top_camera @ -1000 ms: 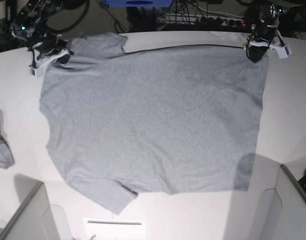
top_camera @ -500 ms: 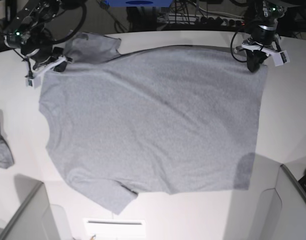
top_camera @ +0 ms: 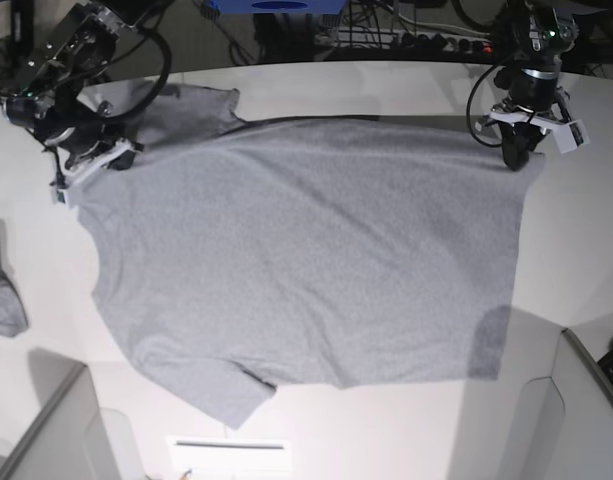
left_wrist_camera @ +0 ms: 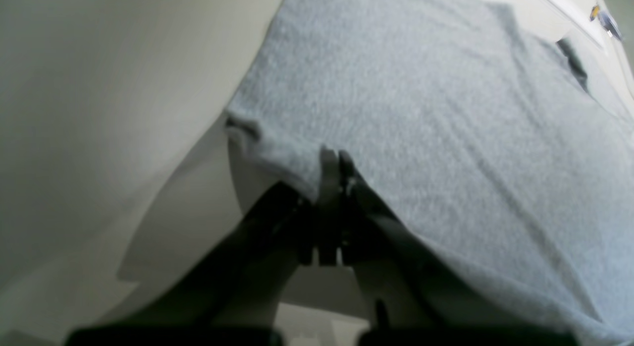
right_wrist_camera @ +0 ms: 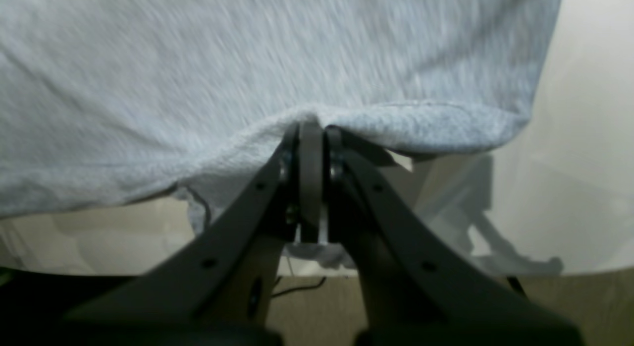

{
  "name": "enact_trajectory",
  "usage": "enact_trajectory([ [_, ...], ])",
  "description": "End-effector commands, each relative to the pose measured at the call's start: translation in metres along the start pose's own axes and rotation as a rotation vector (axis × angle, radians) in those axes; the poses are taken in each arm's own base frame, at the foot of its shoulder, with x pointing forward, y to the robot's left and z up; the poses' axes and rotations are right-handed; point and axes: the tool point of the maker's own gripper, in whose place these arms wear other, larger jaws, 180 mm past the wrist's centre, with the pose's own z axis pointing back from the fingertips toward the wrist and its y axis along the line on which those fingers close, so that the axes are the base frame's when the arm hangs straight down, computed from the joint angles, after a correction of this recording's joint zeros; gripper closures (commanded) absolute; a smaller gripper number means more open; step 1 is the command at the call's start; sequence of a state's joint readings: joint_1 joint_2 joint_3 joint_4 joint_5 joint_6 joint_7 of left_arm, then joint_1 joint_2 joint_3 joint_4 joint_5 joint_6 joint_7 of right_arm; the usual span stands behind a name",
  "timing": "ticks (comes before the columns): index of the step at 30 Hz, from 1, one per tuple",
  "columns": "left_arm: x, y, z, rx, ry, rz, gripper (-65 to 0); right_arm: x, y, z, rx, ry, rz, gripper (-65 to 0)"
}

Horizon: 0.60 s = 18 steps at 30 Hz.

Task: Fold the T-shirt properly
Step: 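Lift the shirt with both grippers and pull it toward the robot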

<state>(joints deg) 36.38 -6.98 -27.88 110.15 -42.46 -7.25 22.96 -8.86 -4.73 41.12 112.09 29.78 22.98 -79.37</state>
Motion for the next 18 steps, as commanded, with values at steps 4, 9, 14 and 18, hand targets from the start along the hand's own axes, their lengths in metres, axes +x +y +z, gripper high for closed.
enact_trajectory([
  [4, 0.014, -0.002, -0.002, -0.007, 0.016, -0.013, 0.0, 0.011, 0.004, 0.004, 0.009, -0.027, 0.012, 0.0],
  [9, 0.028, 0.008, -0.009, 0.029, 0.05, -0.002, 0.0, 0.01, 0.028, -0.004, 0.059, 0.001, 0.084, 0.0],
  [14, 0.039, 0.0, -0.018, 0.008, 0.035, -0.004, 0.0, 0.022, 0.036, -0.006, 0.074, -0.02, 0.096, 0.0],
  [18, 0.046, -0.004, -0.023, -0.003, 0.014, -0.002, 0.0, 0.036, 0.039, -0.005, 0.08, -0.049, 0.036, 0.0],
])
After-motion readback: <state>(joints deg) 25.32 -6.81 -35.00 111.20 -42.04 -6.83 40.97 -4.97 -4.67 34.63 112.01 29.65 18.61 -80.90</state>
